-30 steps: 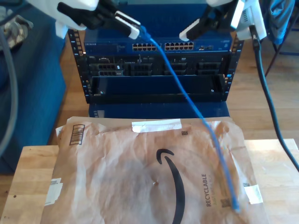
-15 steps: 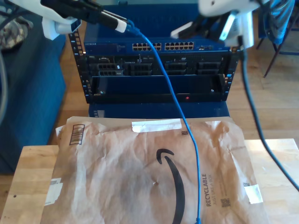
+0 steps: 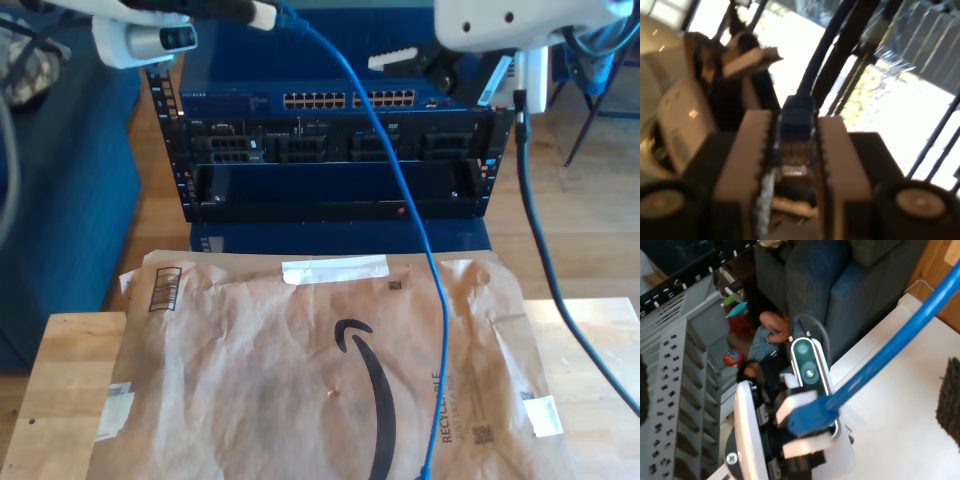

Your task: Grab the cable and plug it in

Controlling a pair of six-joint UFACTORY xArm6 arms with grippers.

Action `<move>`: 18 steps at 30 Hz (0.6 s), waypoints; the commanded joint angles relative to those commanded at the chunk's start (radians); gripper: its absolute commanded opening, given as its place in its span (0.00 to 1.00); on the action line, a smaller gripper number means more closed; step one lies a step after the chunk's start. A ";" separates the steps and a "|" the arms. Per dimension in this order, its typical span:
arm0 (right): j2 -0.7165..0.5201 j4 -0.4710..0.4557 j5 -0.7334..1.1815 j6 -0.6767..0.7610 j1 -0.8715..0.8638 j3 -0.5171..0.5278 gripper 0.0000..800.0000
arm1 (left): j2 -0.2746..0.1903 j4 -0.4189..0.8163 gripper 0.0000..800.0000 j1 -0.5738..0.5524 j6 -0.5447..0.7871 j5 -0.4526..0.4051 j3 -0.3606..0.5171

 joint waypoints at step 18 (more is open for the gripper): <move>-0.068 0.035 -0.104 -0.018 0.140 0.031 0.97 | 0.009 -0.161 0.01 0.000 -0.018 0.092 0.057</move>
